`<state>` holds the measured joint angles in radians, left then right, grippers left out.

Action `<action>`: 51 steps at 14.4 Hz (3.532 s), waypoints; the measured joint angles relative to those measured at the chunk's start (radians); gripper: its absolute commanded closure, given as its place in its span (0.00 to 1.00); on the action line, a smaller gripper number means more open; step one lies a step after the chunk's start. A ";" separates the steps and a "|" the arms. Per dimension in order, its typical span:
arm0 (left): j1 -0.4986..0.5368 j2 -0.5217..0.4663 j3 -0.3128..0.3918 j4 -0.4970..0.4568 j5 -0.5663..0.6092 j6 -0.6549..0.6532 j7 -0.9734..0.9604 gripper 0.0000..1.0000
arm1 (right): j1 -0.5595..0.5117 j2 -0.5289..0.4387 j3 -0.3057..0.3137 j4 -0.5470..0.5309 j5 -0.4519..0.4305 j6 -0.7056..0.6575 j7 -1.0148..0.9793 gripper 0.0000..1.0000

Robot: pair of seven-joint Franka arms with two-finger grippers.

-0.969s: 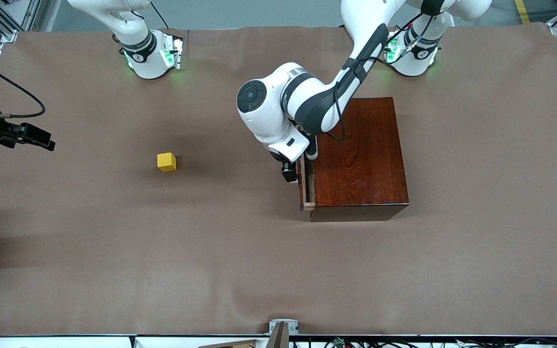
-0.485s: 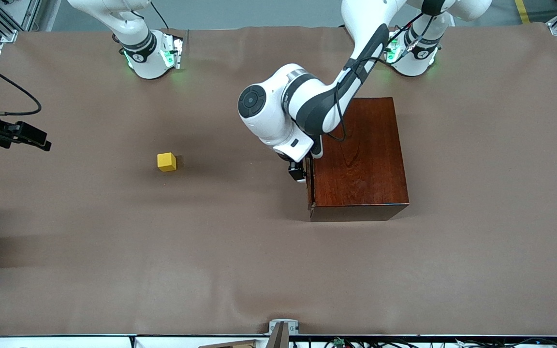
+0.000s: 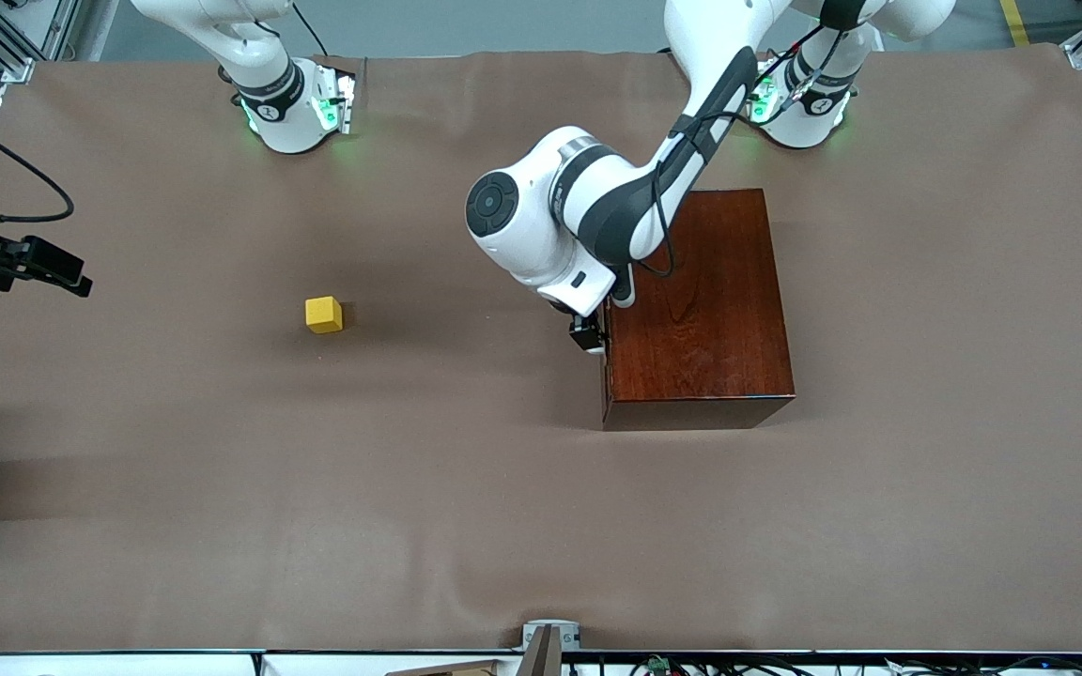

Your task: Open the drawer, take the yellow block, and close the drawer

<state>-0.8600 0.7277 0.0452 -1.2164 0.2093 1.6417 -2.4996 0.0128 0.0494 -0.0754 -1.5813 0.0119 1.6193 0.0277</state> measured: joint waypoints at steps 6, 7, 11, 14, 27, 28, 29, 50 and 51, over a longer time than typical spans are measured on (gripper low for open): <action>-0.005 -0.002 -0.005 0.003 0.001 -0.009 -0.021 0.00 | 0.000 0.000 -0.001 -0.001 0.000 -0.001 0.000 0.00; -0.008 -0.006 -0.006 0.006 0.001 -0.007 -0.028 0.00 | 0.000 0.000 -0.001 -0.001 0.000 -0.001 0.000 0.00; -0.027 -0.074 -0.006 0.015 0.001 0.020 -0.053 0.00 | 0.000 0.000 -0.001 -0.001 0.000 -0.001 0.000 0.00; 0.005 -0.149 0.013 0.017 0.001 0.036 -0.038 0.00 | -0.001 0.000 -0.002 -0.001 0.000 -0.001 0.000 0.00; 0.506 -0.204 0.013 0.009 -0.092 0.084 0.393 0.00 | -0.001 0.000 -0.002 -0.001 0.000 -0.001 0.000 0.00; 0.536 -0.215 0.012 0.006 -0.105 0.083 0.442 0.00 | -0.001 0.000 -0.002 -0.001 0.000 -0.001 0.000 0.00; 0.563 -0.228 0.012 0.001 -0.122 0.079 0.486 0.00 | -0.001 0.000 -0.002 -0.001 0.000 -0.001 0.000 0.00; 0.818 -0.758 0.008 -0.570 -0.282 0.032 1.761 0.00 | 0.001 0.000 0.002 -0.002 0.001 -0.008 0.000 0.00; 0.818 -0.761 0.009 -0.570 -0.282 0.022 1.826 0.00 | 0.001 0.000 0.002 -0.002 0.001 -0.008 0.000 0.00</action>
<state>-0.0423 -0.0336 0.0541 -1.7864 -0.0731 1.6642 -0.6736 0.0134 0.0496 -0.0734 -1.5830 0.0125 1.6113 0.0277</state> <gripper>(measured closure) 0.000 0.000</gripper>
